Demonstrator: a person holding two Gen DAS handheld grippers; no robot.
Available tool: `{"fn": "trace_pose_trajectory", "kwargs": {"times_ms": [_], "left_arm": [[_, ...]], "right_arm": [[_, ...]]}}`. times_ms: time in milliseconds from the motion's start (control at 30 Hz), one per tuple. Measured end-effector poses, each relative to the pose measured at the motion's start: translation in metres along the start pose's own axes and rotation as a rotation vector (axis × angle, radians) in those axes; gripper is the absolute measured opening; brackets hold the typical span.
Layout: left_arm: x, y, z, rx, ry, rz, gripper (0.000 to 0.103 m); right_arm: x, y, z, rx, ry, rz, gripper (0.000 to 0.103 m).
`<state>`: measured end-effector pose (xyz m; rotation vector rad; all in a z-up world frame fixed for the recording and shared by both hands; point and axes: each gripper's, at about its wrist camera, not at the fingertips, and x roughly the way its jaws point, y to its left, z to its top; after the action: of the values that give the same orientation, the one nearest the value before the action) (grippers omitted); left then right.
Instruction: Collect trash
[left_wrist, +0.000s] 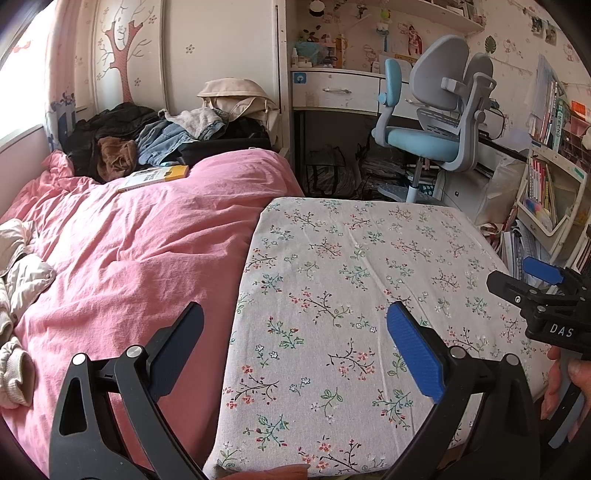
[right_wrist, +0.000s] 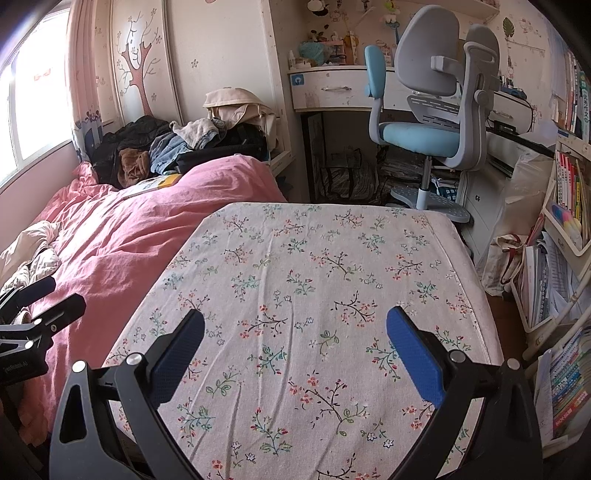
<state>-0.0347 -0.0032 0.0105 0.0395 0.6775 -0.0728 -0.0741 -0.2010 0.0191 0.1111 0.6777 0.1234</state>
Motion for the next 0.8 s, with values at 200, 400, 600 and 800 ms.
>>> {"fn": "trace_pose_trajectory", "kwargs": {"times_ms": [200,400,600,800], "left_arm": [[0.0005,0.0010,0.0013,-0.005,-0.004,0.003,0.096],[0.0028,0.0011,0.0002,-0.007,0.011,-0.008,0.096],[0.0051,-0.0019,-0.0016,0.005,0.013,-0.015,0.096],[0.0063,-0.0031,-0.0033,0.007,0.019,-0.032,0.096]], "right_arm": [[-0.0007,-0.0020,-0.0030,-0.010,0.002,0.001,0.095],[-0.0010,-0.0040,-0.0020,-0.013,0.001,0.003,0.095],[-0.0019,-0.0051,-0.0018,-0.012,0.001,0.004,0.095],[-0.0005,-0.0058,-0.0004,-0.014,0.007,0.001,0.095]]}}
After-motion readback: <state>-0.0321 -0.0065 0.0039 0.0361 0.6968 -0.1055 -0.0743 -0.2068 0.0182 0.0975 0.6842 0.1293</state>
